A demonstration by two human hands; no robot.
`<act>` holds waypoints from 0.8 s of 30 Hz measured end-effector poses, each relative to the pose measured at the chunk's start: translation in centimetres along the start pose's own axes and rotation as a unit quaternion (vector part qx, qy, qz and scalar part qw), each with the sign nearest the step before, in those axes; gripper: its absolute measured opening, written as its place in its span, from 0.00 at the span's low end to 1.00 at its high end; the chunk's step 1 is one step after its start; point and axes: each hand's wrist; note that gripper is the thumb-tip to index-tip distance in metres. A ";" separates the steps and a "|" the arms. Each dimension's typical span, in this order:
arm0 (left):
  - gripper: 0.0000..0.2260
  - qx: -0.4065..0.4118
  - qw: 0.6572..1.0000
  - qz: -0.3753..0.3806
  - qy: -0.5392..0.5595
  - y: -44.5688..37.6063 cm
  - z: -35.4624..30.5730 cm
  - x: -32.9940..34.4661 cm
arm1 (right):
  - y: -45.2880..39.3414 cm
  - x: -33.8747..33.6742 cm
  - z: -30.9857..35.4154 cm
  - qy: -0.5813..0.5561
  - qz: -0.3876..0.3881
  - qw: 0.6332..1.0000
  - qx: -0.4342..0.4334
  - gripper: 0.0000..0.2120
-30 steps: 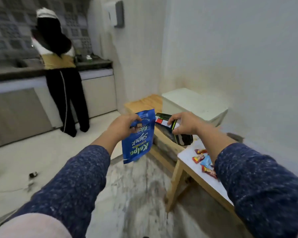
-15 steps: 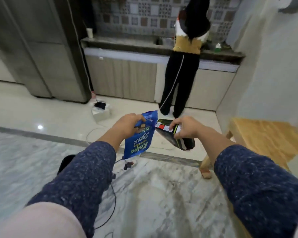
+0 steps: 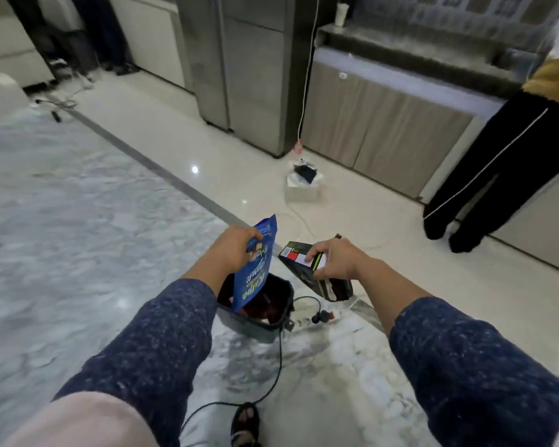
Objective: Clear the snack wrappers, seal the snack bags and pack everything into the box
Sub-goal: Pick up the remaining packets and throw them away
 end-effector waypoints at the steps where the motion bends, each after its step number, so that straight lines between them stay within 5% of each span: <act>1: 0.17 -0.013 1.000 0.006 0.003 -1.3 1.3 0.3 | -2.3 0.8 0.2 -0.005 0.009 1.000 -0.003 0.15; 10: 0.26 -0.153 0.979 0.119 0.055 -9.6 9.6 7.4 | -18.2 9.5 -2.9 0.021 0.154 0.987 -0.026 0.16; 15: 0.32 -0.221 0.956 0.183 0.059 -13.1 12.5 10.5 | -24.6 12.0 -4.8 0.007 0.228 0.973 -0.044 0.31; 24: 0.29 -0.232 0.952 0.197 -0.015 -17.8 10.3 7.5 | -29.4 7.0 -5.0 0.102 0.248 0.961 -0.069 0.32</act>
Point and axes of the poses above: each hand's wrist, its own y-axis away from the middle knuckle, its own x-axis out of the palm, z = x × y, and after that the axes turned 10 degrees about -x, right-handed
